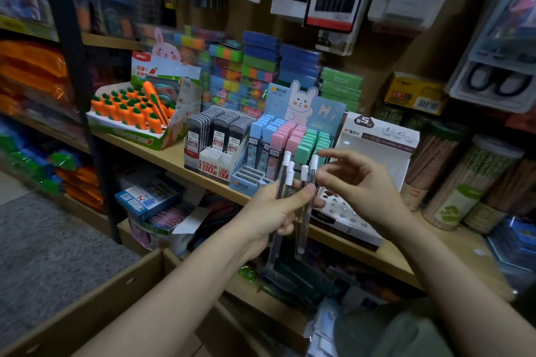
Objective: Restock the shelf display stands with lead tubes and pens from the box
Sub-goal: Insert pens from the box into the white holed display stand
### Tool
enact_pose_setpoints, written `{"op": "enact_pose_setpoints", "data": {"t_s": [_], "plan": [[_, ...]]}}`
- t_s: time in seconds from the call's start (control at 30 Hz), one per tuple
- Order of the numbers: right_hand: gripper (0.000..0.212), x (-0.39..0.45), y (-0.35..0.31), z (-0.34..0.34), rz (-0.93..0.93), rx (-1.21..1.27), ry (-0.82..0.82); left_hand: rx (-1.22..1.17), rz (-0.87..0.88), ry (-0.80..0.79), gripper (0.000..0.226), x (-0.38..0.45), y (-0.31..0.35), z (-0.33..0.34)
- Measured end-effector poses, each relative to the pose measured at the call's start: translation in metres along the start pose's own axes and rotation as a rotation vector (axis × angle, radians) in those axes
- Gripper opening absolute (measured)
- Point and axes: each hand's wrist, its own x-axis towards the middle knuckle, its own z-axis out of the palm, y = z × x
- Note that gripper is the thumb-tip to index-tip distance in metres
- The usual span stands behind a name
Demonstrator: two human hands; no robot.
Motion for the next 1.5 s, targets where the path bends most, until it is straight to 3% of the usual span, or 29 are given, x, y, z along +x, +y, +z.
{"op": "enact_pose_setpoints", "data": {"t_s": [0.33,0.47,0.53,0.7,0.77,1.23,1.5], "plan": [[0.027,0.004,0.000,-0.007,0.111,0.308,0.057,0.146,0.024,0.025,0.027,0.002,-0.004,0.002],[0.030,0.002,0.002,-0.001,0.049,0.145,0.095,0.129,0.028,0.089,0.014,0.001,-0.006,0.004],[0.032,0.005,0.002,-0.005,0.008,0.065,0.132,0.134,0.020,0.127,0.019,0.002,-0.007,0.005],[0.038,0.018,0.001,-0.040,-0.227,-0.239,0.541,0.188,0.033,0.210,0.029,0.004,-0.003,-0.001],[0.039,0.020,0.006,-0.039,-0.269,-0.297,0.588,0.200,0.054,0.203,0.030,0.004,-0.003,-0.003],[0.033,0.028,0.028,-0.028,-0.245,-0.443,0.513,0.063,-0.080,0.126,0.024,0.005,-0.001,-0.002],[0.038,0.041,0.034,-0.018,-0.211,-0.573,0.473,0.187,-0.001,0.057,0.017,0.001,-0.003,-0.004]]}}
